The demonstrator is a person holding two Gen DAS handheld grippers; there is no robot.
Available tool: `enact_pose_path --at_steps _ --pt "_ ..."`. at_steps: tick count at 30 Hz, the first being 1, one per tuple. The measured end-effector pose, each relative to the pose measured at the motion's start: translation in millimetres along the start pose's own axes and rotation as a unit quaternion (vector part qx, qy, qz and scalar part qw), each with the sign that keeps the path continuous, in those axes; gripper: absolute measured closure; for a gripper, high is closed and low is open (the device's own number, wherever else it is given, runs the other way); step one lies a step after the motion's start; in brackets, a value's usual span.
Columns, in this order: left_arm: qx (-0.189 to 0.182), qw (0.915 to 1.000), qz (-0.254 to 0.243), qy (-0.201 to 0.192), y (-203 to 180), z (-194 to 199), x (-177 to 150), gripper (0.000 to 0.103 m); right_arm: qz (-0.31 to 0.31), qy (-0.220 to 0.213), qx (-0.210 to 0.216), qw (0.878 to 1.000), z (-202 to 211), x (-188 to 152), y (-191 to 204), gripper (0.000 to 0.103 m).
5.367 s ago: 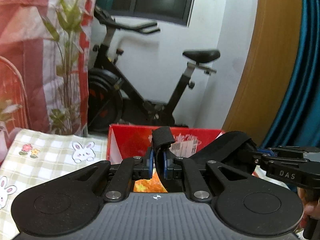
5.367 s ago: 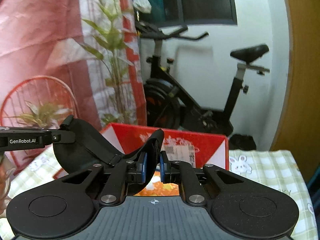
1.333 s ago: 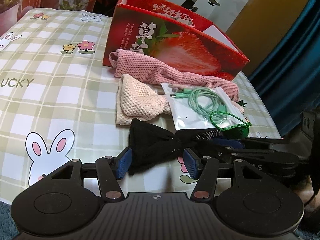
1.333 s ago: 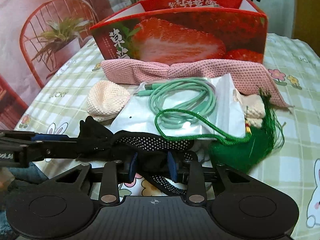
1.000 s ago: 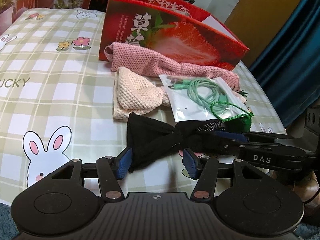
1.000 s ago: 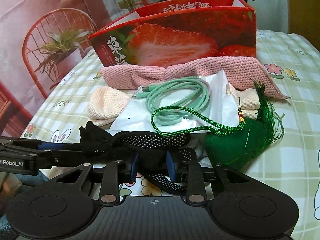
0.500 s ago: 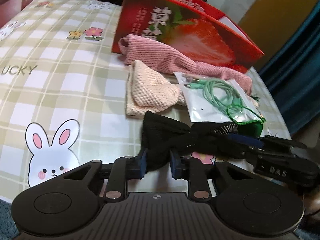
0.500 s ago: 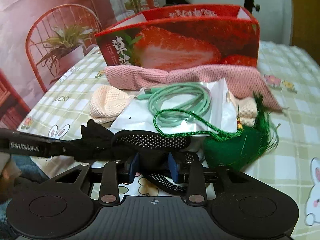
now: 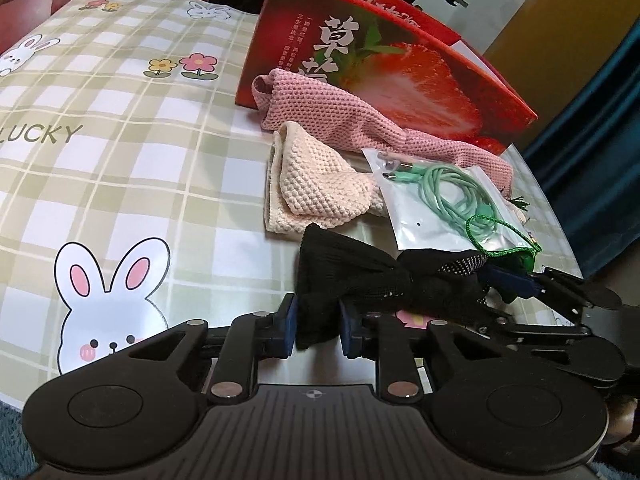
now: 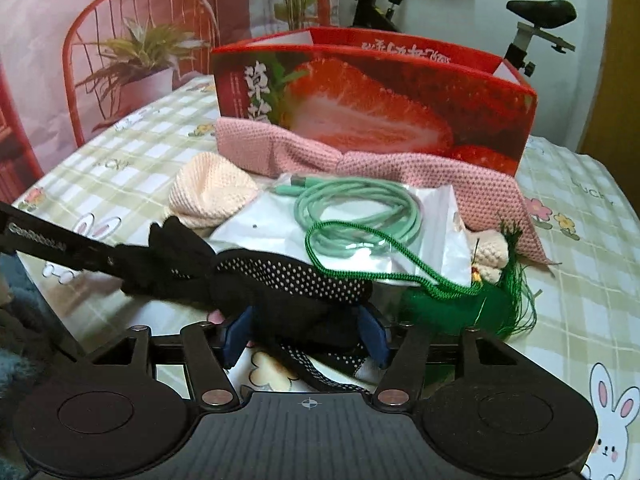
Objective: Organize soft objects
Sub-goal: 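Grasp the black dotted gloves with the left tool while the right tool grasps them too, then lift the gloves with both tools and carry them over the red box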
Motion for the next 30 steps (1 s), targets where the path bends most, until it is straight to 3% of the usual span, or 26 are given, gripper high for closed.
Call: enact_pose_path --at_steps 4,6,10,14,21,30 --pt "0.003 1.0000 -0.007 -0.002 -2 -1 0 0.079 0.005 -0.004 0.007 1.000 -2 -3 0 0.046" --pt "0.002 1.0000 -0.006 -0.002 -2 -1 0 0.079 0.007 -0.005 0.009 1.000 -2 -4 0 0.050" --pt "0.004 0.9999 -0.011 -0.001 -2 -1 1 0.078 0.016 -0.006 0.029 0.999 0 -3 4 0.072" --pt "0.003 0.9999 -0.013 0.000 -1 -1 1 0.079 0.024 -0.005 0.040 0.999 1 -2 10 0.077" --pt "-0.016 0.9999 -0.004 0.000 0 5 3 0.091 0.014 -0.011 0.056 0.998 8 1 9 0.081" --pt "-0.044 0.9965 -0.019 -0.069 -11 48 15 0.092 0.021 -0.064 0.066 0.996 36 18 10 0.082"
Point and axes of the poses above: each gripper's, at about its wrist camera, not at the fingertips, and z roughly against the way its jaws point, y to its left, x to its top, the point moved 2 cm from there along -z, roughly the way its jaws point, and after that the axes turned 7 degrees about z, right-handed, at the moved point
